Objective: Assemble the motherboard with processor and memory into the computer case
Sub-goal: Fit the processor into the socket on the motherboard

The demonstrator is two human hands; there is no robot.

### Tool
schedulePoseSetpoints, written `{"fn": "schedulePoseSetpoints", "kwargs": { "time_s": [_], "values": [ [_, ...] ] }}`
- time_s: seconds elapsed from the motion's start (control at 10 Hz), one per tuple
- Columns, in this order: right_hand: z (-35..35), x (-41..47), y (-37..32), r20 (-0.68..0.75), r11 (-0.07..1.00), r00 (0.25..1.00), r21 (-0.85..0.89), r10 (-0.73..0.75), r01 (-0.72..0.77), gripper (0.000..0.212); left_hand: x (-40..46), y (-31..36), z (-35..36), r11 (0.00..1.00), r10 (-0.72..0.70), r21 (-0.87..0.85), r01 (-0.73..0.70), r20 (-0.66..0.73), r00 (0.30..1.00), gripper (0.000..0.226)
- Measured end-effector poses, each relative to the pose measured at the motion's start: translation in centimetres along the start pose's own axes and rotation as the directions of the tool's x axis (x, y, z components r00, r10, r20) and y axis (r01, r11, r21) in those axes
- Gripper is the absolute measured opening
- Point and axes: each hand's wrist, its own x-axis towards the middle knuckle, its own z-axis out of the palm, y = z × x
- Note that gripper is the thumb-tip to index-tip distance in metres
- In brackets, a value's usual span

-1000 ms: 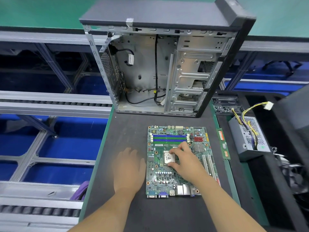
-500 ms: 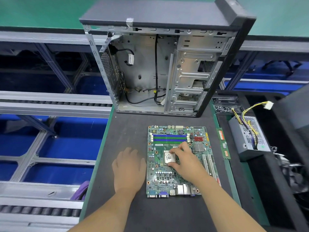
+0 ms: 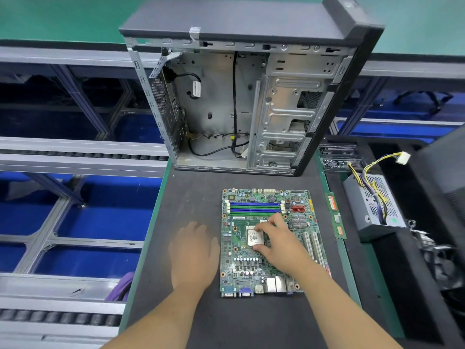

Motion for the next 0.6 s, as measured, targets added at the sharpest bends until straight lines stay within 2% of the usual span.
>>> {"fn": "schedulePoseSetpoints", "kwargs": {
  "time_s": [0.6],
  "values": [
    [-0.29, -0.12, -0.04, 0.002, 0.999, 1.000, 0.044, -0.016, 0.016, 0.052, -0.10, 0.16, -0.20, 0.999, -0.002, -0.039, 0.002, -0.011, 1.000, 0.040]
  ]
}}
